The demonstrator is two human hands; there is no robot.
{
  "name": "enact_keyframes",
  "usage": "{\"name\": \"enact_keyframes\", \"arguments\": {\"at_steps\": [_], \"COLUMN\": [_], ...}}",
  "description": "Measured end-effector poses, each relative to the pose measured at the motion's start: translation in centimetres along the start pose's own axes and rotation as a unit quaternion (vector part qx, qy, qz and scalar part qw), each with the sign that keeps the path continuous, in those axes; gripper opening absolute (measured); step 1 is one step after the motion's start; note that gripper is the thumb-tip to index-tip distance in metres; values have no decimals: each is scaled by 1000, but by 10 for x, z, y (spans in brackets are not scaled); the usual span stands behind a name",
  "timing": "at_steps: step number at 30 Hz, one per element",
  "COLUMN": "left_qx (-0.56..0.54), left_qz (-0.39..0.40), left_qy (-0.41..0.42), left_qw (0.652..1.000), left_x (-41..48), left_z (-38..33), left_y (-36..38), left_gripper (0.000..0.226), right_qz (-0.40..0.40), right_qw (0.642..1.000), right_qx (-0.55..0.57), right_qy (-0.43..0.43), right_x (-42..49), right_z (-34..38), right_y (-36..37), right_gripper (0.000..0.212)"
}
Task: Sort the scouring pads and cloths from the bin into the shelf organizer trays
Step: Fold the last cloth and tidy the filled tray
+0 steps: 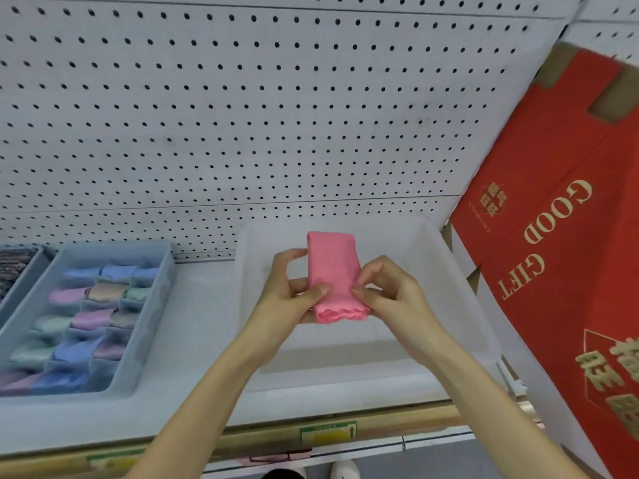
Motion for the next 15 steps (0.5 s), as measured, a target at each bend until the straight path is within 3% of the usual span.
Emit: {"name": "enact_keyframes", "arguments": {"at_steps": [4, 8, 11, 15], "left_qx": [8, -53, -35, 98], "left_qz": [23, 89, 146, 152], "left_qy": [68, 27, 19, 50], "left_qw": [997, 994, 989, 982], "left_x": [-5, -6, -10, -12], "left_z": [9, 11, 10, 11], "left_y": [4, -4, -6, -2], "left_gripper": [33, 40, 54, 53], "right_qz": [29, 60, 32, -35], "right_qw": [998, 996, 996, 998], "right_qx": [49, -44, -48, -2], "right_qy": [11, -49, -67, -46], "right_x": [-2, -5, -5, -2], "right_z": [-3, -1, 0, -5], "right_y": [-6, -10, -10, -6], "right_gripper": [49, 56, 40, 6]}}
Point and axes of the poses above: each hand's wrist, its own x-axis towards the middle knuckle, its own y-axis out of the palm, z = x × y, the point moved 2 cm from there along x, towards the middle knuckle, and after that the axes turned 3 degrees about -y, right-handed, at the moved point
